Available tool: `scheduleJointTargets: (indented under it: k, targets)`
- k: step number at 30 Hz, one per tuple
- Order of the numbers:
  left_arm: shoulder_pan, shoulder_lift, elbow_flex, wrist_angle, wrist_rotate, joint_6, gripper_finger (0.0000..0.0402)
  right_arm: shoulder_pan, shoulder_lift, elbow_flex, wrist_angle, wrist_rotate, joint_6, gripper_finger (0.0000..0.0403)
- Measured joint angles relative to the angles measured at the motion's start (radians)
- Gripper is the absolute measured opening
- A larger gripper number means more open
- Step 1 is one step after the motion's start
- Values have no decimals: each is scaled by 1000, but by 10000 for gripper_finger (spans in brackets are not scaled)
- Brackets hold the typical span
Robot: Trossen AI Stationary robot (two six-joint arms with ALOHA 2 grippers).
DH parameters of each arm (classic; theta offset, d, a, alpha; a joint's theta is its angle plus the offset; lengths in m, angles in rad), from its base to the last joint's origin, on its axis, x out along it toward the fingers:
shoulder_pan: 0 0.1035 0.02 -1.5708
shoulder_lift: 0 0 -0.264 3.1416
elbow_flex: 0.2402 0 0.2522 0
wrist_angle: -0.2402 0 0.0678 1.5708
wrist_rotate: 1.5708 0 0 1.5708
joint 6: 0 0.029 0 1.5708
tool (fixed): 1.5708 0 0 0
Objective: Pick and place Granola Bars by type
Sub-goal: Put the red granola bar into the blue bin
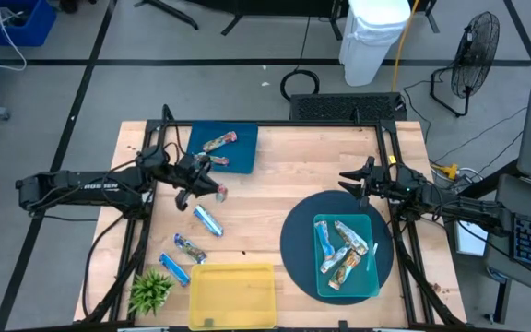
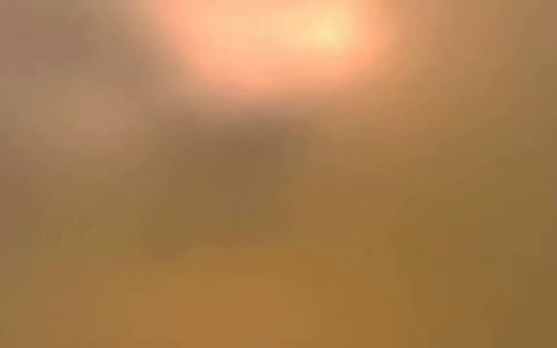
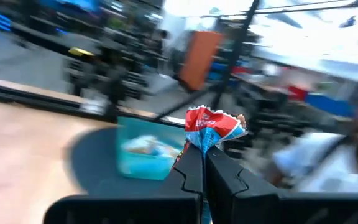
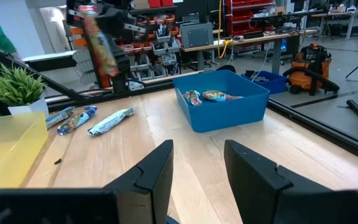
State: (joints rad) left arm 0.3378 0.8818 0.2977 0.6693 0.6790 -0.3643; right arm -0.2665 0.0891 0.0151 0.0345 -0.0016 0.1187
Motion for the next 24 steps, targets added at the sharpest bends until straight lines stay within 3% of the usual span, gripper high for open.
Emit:
scheduleJointTargets:
  k: [5,9,17,24]
  targets:
    - [13,0,3,-56,-363,181,8,0,0,0,0,0,0,135]
    - [68,0,60,-192,-649,212,5,0,0,0,0,0,0,135]
    - [228,72,323,-601,-689,216,5,0,0,0,0,0,0,135]
    - [348,261,513,-854,-698,224,4,0,0,0,0,0,0,135]
